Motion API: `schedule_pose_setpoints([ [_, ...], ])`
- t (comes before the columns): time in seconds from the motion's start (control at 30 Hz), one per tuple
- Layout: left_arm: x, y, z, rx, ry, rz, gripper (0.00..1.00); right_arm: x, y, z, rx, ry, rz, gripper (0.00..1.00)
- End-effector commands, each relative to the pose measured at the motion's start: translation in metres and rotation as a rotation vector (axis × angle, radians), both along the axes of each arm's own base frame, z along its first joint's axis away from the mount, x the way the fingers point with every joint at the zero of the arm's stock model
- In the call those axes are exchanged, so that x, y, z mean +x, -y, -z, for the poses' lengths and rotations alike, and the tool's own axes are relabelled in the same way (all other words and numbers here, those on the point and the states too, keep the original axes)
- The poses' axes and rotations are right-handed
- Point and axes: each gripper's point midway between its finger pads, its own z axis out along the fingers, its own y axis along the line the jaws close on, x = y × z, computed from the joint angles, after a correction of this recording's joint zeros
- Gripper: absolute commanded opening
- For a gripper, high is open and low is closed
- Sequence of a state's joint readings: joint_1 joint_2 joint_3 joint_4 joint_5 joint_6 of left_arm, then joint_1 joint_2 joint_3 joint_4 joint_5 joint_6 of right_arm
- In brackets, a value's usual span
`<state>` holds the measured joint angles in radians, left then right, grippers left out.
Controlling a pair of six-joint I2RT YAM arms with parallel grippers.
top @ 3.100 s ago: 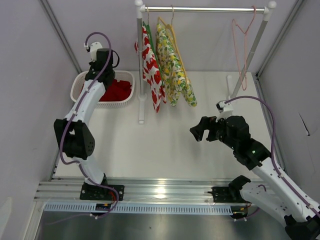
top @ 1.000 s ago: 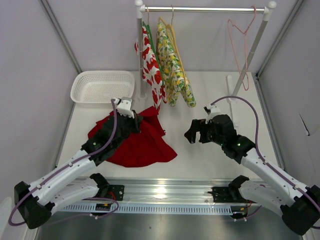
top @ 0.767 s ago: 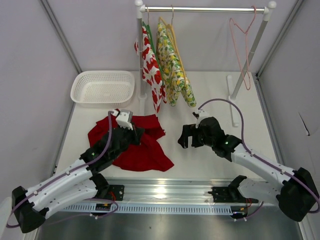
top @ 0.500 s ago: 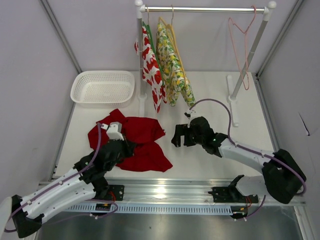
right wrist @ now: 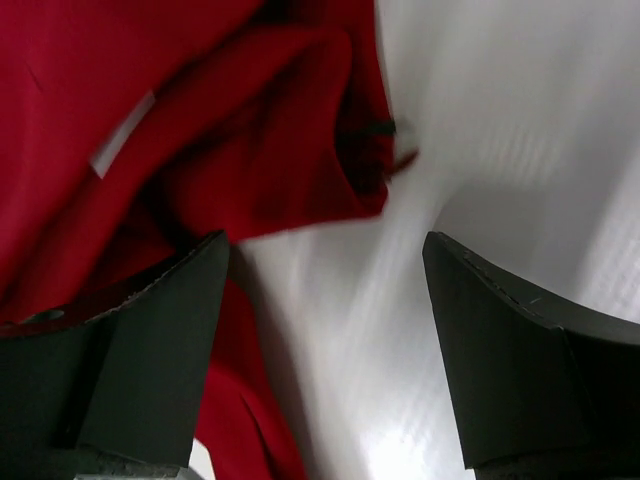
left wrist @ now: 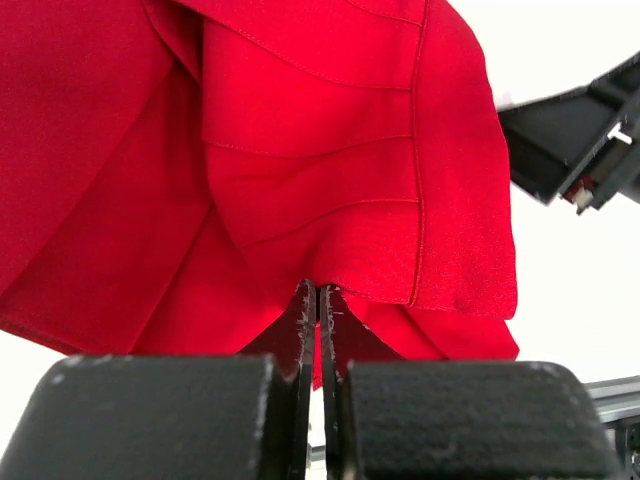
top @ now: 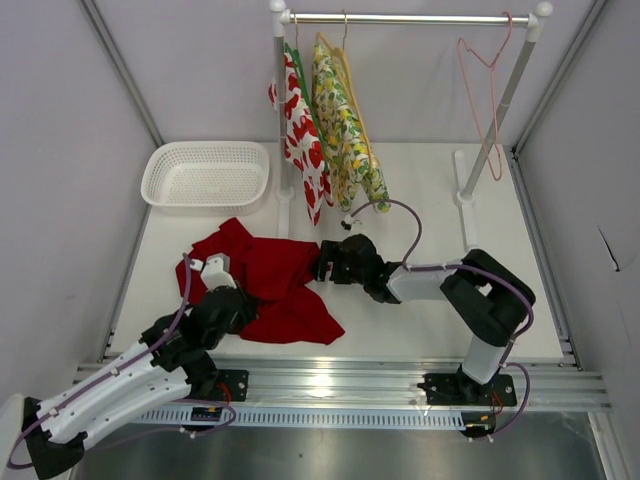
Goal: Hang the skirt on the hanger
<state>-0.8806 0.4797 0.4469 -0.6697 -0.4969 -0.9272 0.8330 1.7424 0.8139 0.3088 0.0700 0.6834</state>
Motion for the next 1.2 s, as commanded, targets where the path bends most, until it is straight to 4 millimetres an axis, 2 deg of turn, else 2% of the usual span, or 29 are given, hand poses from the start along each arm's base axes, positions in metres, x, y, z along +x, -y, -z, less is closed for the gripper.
schedule_pose_setpoints([
  [0.0,0.001,-0.001,-0.016,-0.039,0.026,-0.019,0.0,0.027,-0.013,-0.012,0.087,0.054,0.137,0.84],
  [0.07,0.0,-0.002,-0.019,-0.042,0.032,-0.017,0.0,0.034,-0.017,-0.01,0.075,0.057,0.165,0.81],
  [0.1,0.0,-0.003,-0.022,-0.044,0.036,-0.018,0.0,0.033,-0.02,-0.001,0.059,0.046,0.169,0.79],
  [0.2,0.001,-0.002,-0.031,-0.047,0.05,-0.014,0.0,0.035,-0.019,0.005,0.041,0.057,0.206,0.59],
  [0.23,0.001,-0.002,-0.032,-0.045,0.051,-0.01,0.0,0.033,-0.021,0.006,0.046,0.053,0.21,0.48],
  [0.27,0.002,-0.002,-0.035,-0.043,0.056,-0.006,0.0,0.033,-0.019,0.007,0.038,0.055,0.219,0.23],
  [0.3,0.002,-0.002,-0.037,-0.046,0.061,-0.007,0.0,0.03,-0.014,0.011,0.02,0.051,0.23,0.12],
  [0.33,0.003,-0.001,-0.041,-0.049,0.068,-0.005,0.0,0.029,-0.01,0.0,0.03,0.07,0.245,0.03],
  [0.37,0.004,0.001,-0.048,-0.058,0.08,0.001,0.0,0.026,-0.002,-0.004,0.013,0.095,0.277,0.0],
  [0.4,0.005,0.001,-0.05,-0.058,0.084,-0.003,0.0,0.016,0.013,0.001,-0.016,0.1,0.293,0.0],
  [0.43,0.007,0.003,-0.06,-0.069,0.099,-0.004,0.0,0.015,0.02,-0.027,0.024,0.143,0.319,0.0],
  [0.53,0.013,0.004,-0.075,-0.074,0.131,-0.009,0.0,0.0,0.055,-0.043,-0.003,0.182,0.387,0.0],
  [0.57,0.016,0.006,-0.081,-0.063,0.141,-0.001,0.0,-0.006,0.067,-0.066,0.008,0.201,0.405,0.0],
  [0.6,0.019,0.009,-0.087,-0.067,0.153,0.0,0.0,-0.006,0.079,-0.077,0.002,0.222,0.443,0.0],
  [0.63,0.024,0.011,-0.098,-0.061,0.17,-0.008,0.0,-0.013,0.092,-0.1,0.023,0.242,0.457,0.0],
  [0.73,0.037,0.018,-0.12,-0.066,0.212,-0.006,0.0,-0.015,0.12,-0.139,0.034,0.297,0.497,0.0],
  [0.77,0.045,0.025,-0.136,-0.074,0.242,0.006,0.0,-0.019,0.135,-0.158,0.046,0.311,0.506,0.0],
  [0.83,0.056,0.028,-0.143,-0.064,0.249,0.029,0.0,-0.015,0.157,-0.187,0.035,0.354,0.523,0.0],
  [0.87,0.065,0.034,-0.156,-0.081,0.269,0.033,0.0,-0.016,0.167,-0.207,0.055,0.385,0.527,0.0],
  [0.9,0.069,0.034,-0.158,-0.084,0.27,0.036,0.0,-0.01,0.182,-0.219,0.026,0.414,0.545,0.0],
  [0.93,0.077,0.03,-0.16,-0.082,0.274,0.022,0.0,-0.011,0.185,-0.226,0.019,0.419,0.516,0.0],
  [0.97,0.082,0.036,-0.165,-0.085,0.276,0.06,0.0,-0.01,0.19,-0.253,0.044,0.454,0.518,0.0],
  [1.03,0.092,0.03,-0.172,-0.08,0.287,0.052,0.0,-0.007,0.202,-0.273,0.005,0.506,0.509,0.0],
  [1.1,0.097,0.035,-0.175,-0.076,0.273,0.104,0.0,-0.008,0.205,-0.3,0.003,0.548,0.488,0.0],
  [1.17,0.101,0.033,-0.172,-0.073,0.264,0.113,0.0,-0.009,0.208,-0.299,-0.036,0.535,0.472,0.0],
])
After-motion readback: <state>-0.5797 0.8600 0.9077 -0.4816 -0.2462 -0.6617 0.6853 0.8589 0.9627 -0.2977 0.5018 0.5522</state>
